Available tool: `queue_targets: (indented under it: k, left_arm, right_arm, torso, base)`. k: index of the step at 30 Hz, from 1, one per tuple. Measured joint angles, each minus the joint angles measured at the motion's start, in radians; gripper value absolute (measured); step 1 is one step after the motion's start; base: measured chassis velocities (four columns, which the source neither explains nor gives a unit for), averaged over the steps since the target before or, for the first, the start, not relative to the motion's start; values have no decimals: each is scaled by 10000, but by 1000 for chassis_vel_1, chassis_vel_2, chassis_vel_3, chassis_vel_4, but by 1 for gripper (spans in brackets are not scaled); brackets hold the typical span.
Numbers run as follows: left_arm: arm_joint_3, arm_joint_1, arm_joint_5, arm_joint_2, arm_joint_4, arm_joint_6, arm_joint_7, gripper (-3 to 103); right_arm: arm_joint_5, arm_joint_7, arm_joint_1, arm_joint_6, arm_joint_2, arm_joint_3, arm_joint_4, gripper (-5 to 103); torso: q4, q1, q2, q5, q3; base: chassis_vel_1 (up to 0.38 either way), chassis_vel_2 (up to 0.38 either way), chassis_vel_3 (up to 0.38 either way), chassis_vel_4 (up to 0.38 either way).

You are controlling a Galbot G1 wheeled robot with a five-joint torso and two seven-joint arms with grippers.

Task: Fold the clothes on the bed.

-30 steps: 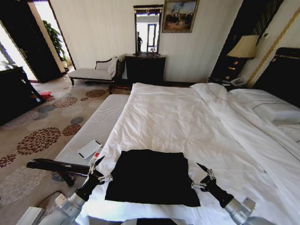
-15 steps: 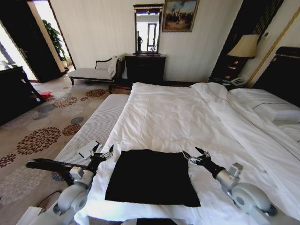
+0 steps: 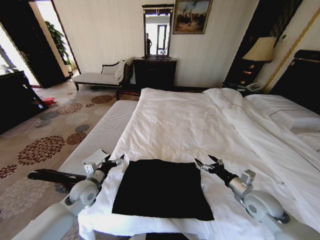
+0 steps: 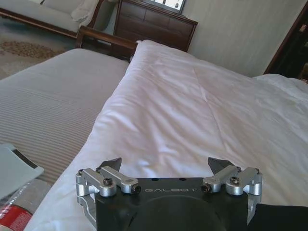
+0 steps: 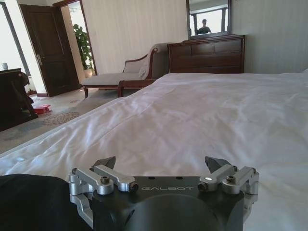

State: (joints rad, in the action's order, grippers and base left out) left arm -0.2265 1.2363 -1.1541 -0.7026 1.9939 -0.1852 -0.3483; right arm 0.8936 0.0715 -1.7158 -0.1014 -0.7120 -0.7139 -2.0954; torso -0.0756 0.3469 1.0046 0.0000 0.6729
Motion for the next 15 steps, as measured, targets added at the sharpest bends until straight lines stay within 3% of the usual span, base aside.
queue_targets:
  k: [5,15]
  left_arm:
    - [347,-331,-942,-64,-286,-493,-6,100]
    - [947,-726,-1009,-321,-650,-635,63,100]
  right_arm:
    - [-100,-102,-37,-23,14,-56,-16,100]
    - [-224,-160,-175,-18,-36,-56,-61,100]
  torso:
    - [5,-2,1,0,0]
    - [3,-2,2,2,-1]
  base:
    - [0,0,0,0]
    - [0,0,0,0]
